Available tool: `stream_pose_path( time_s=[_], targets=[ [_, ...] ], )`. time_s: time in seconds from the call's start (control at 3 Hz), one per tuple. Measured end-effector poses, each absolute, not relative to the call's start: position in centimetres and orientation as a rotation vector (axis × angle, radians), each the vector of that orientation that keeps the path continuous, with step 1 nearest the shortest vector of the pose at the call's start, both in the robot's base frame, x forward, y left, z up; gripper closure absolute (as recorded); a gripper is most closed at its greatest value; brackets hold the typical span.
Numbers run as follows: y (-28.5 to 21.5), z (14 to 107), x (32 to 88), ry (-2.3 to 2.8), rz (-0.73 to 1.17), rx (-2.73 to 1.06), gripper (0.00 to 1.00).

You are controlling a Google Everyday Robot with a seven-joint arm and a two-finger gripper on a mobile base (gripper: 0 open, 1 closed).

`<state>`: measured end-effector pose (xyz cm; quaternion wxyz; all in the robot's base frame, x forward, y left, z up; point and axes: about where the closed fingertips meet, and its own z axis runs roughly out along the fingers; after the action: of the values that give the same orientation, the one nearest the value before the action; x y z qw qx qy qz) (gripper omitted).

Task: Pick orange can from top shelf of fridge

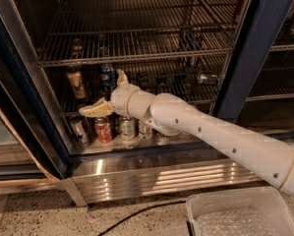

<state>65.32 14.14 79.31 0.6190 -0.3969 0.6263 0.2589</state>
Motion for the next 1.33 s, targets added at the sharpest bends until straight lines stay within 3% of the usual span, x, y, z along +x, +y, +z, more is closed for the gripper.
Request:
stream_pose_path(
  time_s=[0.67,1.33],
  targets=[
    [22.0,77.2,66.7,1.515,0.692,-0.949,0.0],
    [22.8,76.7,66.7,1.534,0.675,-0.938,0.0]
  ],
)
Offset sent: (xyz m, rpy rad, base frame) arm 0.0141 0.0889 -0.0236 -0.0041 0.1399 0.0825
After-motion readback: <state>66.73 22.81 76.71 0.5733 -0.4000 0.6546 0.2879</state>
